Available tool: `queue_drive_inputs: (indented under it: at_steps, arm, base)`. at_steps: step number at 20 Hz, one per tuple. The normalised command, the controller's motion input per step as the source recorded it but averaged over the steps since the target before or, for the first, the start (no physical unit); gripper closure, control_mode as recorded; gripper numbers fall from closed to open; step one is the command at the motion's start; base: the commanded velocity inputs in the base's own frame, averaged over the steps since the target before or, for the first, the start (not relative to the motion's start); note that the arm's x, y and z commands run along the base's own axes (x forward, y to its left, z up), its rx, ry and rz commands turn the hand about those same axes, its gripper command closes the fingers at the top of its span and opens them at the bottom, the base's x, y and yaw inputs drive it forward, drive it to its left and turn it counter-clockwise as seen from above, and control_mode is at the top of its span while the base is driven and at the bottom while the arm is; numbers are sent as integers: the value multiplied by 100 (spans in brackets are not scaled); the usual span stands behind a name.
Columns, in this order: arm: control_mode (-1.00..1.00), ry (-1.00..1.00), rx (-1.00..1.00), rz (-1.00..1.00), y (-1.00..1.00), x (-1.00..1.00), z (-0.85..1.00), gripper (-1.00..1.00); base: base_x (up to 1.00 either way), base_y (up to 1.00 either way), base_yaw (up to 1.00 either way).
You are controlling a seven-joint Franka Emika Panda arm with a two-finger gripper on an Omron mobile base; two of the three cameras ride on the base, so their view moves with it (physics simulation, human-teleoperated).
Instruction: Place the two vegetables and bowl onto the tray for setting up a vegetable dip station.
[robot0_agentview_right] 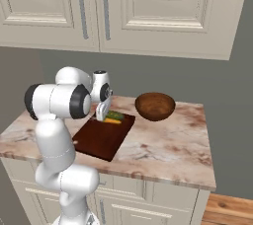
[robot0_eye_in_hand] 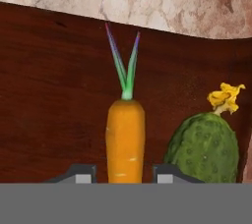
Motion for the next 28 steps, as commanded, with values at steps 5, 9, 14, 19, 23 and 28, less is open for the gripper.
queue_drive_inputs:
  at_steps: [5,9,14,19,23,28]
  arm:
    - [-100,0,0,0,0,0,0,-100]
    - [-100,0,0,0,0,-1,0,-100]
    - [-100,-4,0,0,0,-23,11,-100]
    - [-100,-6,0,0,0,-36,25,-100]
    - [-100,-5,0,0,-2,-36,31,-100]
    - [-100,-1,0,0,-24,-13,27,-100]
  base:
    - [0,0,0]
    - [0,0,0]
    - [0,0,0]
    - [0,0,0]
    - [0,0,0]
    - [0,0,0]
